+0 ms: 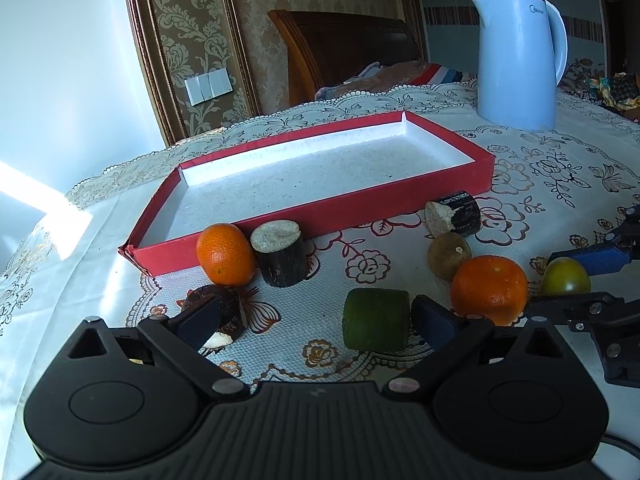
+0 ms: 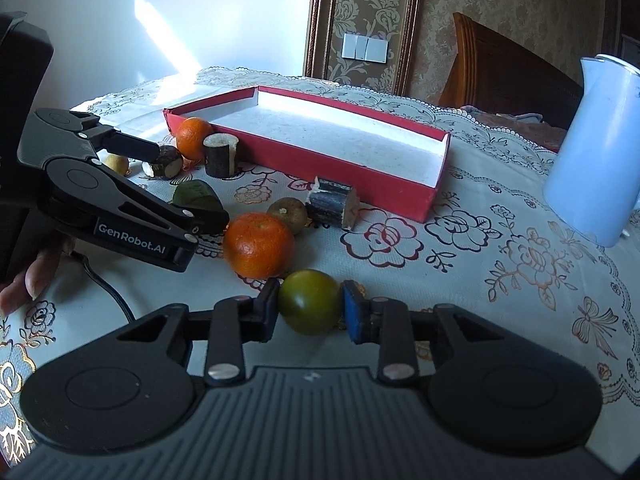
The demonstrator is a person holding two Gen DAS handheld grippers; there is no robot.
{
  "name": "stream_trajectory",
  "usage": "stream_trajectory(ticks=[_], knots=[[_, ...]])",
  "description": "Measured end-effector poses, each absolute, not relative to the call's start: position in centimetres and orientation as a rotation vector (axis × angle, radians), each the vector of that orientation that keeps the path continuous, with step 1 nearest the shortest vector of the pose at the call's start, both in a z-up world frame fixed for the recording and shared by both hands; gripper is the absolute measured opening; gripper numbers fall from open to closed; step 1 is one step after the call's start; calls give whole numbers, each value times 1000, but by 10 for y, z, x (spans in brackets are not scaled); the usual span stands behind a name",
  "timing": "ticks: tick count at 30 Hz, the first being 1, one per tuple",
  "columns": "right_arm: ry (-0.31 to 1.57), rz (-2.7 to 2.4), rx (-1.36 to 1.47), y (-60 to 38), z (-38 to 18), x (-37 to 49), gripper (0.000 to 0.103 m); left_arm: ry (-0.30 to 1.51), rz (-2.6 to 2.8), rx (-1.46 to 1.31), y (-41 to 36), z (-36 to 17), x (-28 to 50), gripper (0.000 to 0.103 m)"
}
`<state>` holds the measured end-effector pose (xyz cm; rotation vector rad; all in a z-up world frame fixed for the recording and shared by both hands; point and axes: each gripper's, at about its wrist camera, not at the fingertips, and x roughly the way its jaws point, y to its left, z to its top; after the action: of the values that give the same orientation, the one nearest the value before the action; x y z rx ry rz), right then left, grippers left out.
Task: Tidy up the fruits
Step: 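Grasp the small green round fruit with the right tool while the left grasps the green cucumber chunk, then carry both held pieces over the red tray and lower them inside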
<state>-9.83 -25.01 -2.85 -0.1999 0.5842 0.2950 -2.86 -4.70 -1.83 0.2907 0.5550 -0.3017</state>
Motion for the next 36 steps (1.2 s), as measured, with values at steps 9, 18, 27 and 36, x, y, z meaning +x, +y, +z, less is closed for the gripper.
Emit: stream_trajectory(ticks=[9, 18, 27, 36], knots=[[581, 269, -198, -253, -27, -99, 30, 543, -380, 299, -50, -18, -33, 57], [566, 210, -138, -266, -17, -95, 30, 531, -391, 305, -53, -18, -35, 33], [483, 164, -116, -270, 16, -64, 30, 502, -370, 306, -53, -15, -38, 28], [460, 135, -73, -266, 25, -27, 30, 473, -335, 295, -50, -12, -37, 28]])
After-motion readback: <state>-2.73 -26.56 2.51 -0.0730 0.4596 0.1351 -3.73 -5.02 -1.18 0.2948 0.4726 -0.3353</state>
